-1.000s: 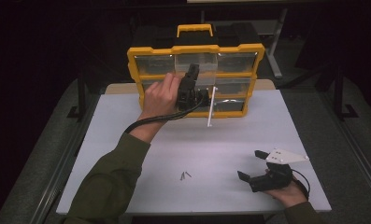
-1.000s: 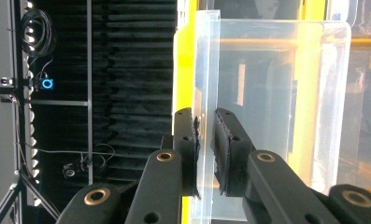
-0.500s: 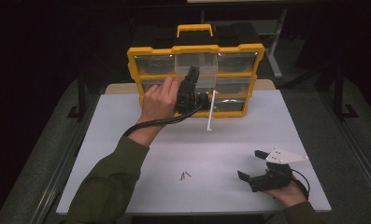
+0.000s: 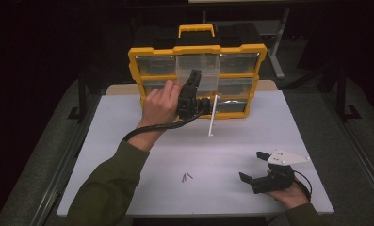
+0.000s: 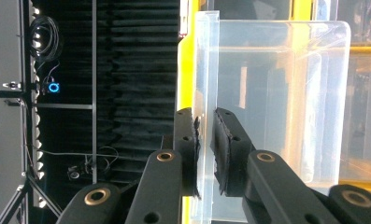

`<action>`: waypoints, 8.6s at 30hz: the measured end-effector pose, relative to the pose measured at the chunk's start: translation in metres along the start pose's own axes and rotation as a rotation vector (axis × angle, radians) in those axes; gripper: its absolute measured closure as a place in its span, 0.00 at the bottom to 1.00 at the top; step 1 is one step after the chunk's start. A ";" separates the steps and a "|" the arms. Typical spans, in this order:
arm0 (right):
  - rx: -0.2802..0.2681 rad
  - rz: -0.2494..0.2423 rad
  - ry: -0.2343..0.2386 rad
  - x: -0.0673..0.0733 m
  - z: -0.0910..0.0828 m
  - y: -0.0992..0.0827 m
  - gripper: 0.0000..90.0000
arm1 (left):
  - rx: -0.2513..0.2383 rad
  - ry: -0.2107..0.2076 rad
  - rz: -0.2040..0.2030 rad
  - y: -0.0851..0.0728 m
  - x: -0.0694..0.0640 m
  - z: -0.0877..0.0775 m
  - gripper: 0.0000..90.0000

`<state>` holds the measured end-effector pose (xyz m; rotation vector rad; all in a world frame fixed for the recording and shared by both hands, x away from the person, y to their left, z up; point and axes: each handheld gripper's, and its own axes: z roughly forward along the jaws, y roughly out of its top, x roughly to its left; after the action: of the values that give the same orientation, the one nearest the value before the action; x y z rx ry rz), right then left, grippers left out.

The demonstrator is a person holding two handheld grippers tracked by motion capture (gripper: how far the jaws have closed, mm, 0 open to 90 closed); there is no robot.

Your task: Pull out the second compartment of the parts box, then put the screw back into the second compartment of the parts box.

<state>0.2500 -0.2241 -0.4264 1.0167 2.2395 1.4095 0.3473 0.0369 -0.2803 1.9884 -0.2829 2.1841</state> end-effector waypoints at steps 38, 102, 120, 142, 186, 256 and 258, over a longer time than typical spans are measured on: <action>-0.001 -0.001 -0.001 0.000 0.000 0.000 0.00 | -0.020 0.005 -0.004 0.001 -0.002 -0.014 0.89; 0.006 -0.002 -0.006 -0.001 0.001 -0.001 0.00 | -0.038 -0.003 -0.053 0.002 -0.063 -0.045 0.46; 0.009 0.003 -0.005 -0.001 0.001 -0.001 0.00 | -0.038 -0.076 -0.071 0.007 -0.095 -0.051 0.35; 0.018 -0.010 -0.006 -0.001 0.005 0.000 0.00 | -0.015 -0.148 -0.107 0.007 -0.134 -0.055 0.11; 0.014 -0.010 -0.005 -0.001 0.003 0.000 0.00 | 0.036 -0.323 -0.388 -0.002 -0.153 -0.055 0.00; 0.022 -0.017 -0.002 -0.001 0.004 0.000 0.00 | -0.052 -0.743 -1.450 -0.074 -0.131 -0.028 0.00; 0.022 -0.018 -0.002 0.000 0.004 0.000 0.00 | -0.069 -0.750 -1.435 -0.076 -0.130 -0.031 0.00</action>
<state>0.2524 -0.2220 -0.4283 1.0020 2.2617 1.3797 0.3489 0.1178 -0.4104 1.8324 0.7458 0.5344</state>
